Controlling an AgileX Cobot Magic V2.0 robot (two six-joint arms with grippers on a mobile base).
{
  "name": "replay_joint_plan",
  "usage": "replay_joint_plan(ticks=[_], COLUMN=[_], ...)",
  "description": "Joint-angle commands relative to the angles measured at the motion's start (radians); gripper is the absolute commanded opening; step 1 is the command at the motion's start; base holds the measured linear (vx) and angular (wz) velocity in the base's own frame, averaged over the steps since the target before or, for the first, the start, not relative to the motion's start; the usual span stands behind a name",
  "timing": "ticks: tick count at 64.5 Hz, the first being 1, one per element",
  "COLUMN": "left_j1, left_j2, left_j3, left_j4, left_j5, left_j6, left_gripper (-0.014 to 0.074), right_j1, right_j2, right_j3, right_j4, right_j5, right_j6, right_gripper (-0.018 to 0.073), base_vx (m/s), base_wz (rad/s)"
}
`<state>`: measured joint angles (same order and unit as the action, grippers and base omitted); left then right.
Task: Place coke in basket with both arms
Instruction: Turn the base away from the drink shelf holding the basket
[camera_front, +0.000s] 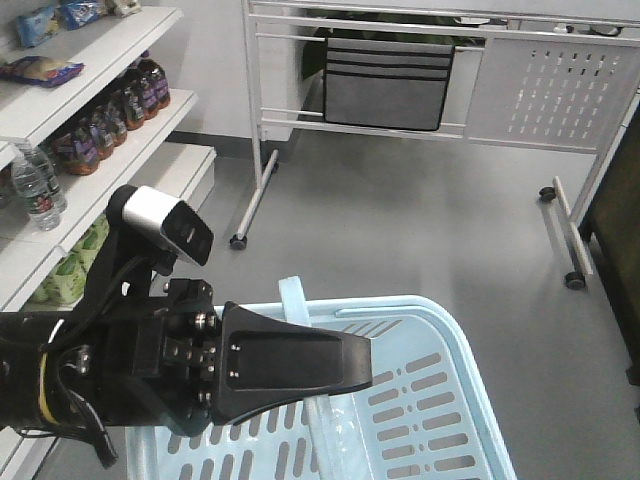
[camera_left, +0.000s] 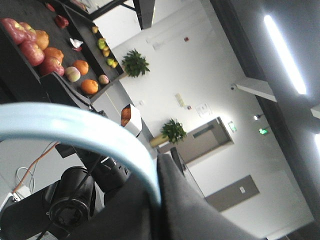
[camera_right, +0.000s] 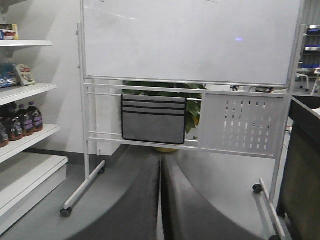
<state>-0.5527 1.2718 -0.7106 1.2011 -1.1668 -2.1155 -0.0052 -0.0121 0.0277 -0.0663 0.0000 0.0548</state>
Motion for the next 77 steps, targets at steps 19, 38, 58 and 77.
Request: replay_joint_plan(ticks=[19,38,58,77], left_j1=[0.000,0.000,0.000,0.000], left_j2=[-0.030,-0.030,-0.030,-0.030], left_j3=[-0.021,-0.021,-0.021,-0.021], left_j4=[-0.079,-0.079,-0.079,-0.079], left_j5=[-0.211,-0.211,-0.211,-0.211], left_j6=[-0.001,-0.001,-0.001,-0.001], left_gripper=[-0.0007,-0.0007,-0.0007,-0.0007], right_j1=[-0.003,-0.003,-0.003,-0.003], right_j2=[-0.015,-0.015,-0.015,-0.015], right_j3=[0.015,0.015,0.015,0.015], right_j4=[-0.009,-0.009,-0.009,-0.009], right_j5=[-0.071,-0.071,-0.071,-0.071], right_j6=[-0.002,-0.002,-0.002,-0.002], right_gripper=[-0.0005,-0.0005,-0.0005,-0.0005], base_vx=[0.15,0.20,0.22,0.25], base_wz=[-0.31,-0.23,-0.14,-0.01])
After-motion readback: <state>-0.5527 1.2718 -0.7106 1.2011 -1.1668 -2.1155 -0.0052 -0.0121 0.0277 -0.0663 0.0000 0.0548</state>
